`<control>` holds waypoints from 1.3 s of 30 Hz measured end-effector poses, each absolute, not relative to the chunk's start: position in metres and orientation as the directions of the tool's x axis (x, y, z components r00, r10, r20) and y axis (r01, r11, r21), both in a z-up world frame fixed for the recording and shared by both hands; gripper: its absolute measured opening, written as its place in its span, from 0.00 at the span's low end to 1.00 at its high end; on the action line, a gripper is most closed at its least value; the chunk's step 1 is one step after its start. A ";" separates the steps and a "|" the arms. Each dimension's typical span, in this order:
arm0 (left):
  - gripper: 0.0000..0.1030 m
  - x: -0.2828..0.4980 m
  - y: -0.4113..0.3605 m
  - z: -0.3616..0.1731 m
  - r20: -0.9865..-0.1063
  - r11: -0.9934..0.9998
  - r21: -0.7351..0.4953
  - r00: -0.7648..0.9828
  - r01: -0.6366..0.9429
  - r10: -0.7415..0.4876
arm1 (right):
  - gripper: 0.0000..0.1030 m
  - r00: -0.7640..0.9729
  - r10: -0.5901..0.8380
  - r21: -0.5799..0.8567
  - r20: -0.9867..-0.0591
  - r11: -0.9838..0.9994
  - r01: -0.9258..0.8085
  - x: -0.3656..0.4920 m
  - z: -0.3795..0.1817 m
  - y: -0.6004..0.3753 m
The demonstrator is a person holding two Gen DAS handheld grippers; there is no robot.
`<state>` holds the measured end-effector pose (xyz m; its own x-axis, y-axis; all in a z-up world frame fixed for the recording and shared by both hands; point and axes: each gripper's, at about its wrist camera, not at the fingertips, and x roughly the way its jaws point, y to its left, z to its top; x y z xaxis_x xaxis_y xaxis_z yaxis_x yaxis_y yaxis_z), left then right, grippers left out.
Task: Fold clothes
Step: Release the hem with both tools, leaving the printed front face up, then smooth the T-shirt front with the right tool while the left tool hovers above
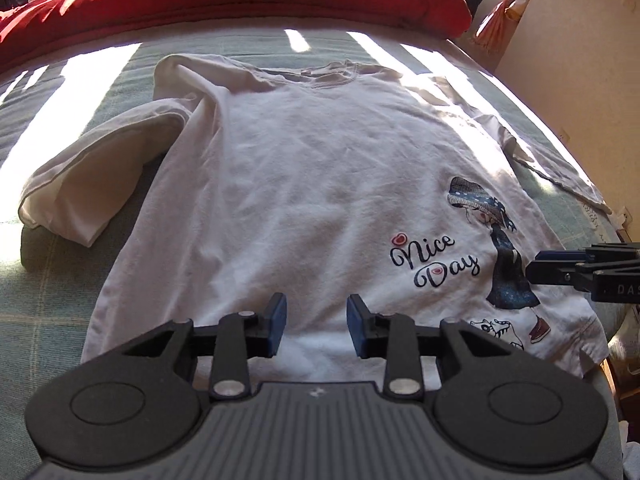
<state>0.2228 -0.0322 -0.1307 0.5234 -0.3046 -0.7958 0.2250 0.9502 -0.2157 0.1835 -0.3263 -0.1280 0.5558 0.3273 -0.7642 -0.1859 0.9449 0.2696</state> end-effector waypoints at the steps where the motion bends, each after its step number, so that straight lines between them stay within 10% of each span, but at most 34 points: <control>1: 0.32 0.229 -0.034 -0.130 -0.790 0.948 -0.228 0.527 0.221 -0.313 | 0.41 0.584 0.316 0.270 -0.748 0.948 -0.167 0.187 -0.124 -0.331; 7: 0.32 0.270 -0.037 -0.154 -0.791 0.968 -0.211 0.558 0.138 -0.252 | 0.42 0.605 0.306 0.378 -0.735 0.926 -0.008 0.229 -0.145 -0.357; 14: 0.09 0.286 0.013 -0.158 -0.806 0.987 -0.162 0.577 -0.007 -0.128 | 0.41 0.636 0.180 0.342 -0.751 0.929 0.141 0.220 -0.156 -0.397; 22: 0.25 0.270 -0.051 -0.131 -0.759 0.936 -0.241 0.551 0.256 -0.346 | 0.45 0.618 0.294 0.354 -0.729 0.935 -0.028 0.231 -0.133 -0.363; 27: 0.28 0.254 -0.091 -0.150 -0.784 0.910 -0.110 0.528 0.400 -0.326 | 0.47 0.602 0.233 0.120 -0.764 0.968 -0.221 0.232 -0.144 -0.306; 39: 0.30 0.307 -0.018 -0.164 -0.760 0.978 -0.056 0.627 0.202 -0.173 | 0.54 0.639 0.177 0.023 -0.749 0.970 -0.241 0.283 -0.161 -0.292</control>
<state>0.3072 -0.0180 -0.1636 0.6266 -0.1730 -0.7599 0.2016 0.9778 -0.0564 0.2826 -0.2919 -0.1608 0.6390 0.1770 -0.7486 -0.2413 0.9702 0.0234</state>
